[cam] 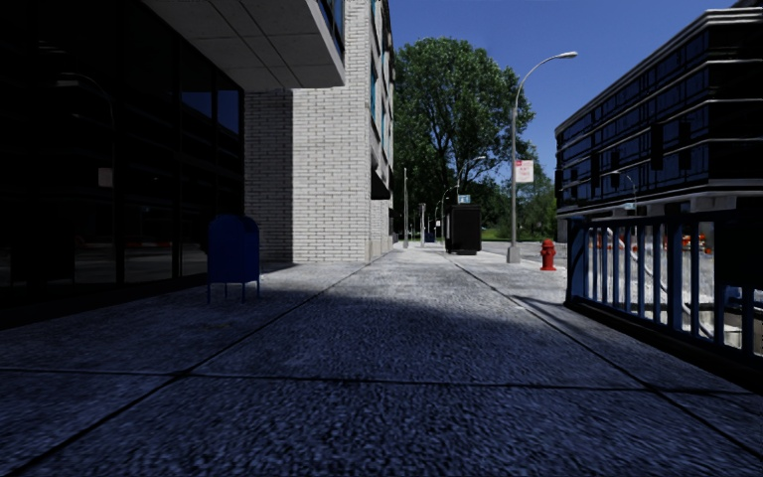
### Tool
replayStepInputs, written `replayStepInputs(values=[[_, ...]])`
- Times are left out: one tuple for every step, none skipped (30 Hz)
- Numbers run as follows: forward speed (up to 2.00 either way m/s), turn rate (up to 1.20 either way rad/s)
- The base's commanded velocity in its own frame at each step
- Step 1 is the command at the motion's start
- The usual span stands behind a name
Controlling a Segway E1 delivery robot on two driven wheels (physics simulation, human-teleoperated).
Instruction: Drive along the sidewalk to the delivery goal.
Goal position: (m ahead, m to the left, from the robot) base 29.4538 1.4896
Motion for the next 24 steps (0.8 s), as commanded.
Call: replayStepInputs(values=[[2.0, 0.0], [2.0, 0.0], [2.0, 0.0], [2.0, 0.0], [2.0, 0.0], [2.0, 0.0], [2.0, 0.0], [2.0, 0.0], [2.0, 0.0], [2.0, 0.0], [2.0, 0.0], [2.0, 0.0], [2.0, 0.0], [2.0, 0.0], [2.0, 0.0], [2.0, 0.0], [2.0, 0.0], [2.0, 0.0], [2.0, 0.0], [2.0, 0.0], [2.0, 0.0], [2.0, 0.0], [2.0, 0.0], [1.99, 0.0]])
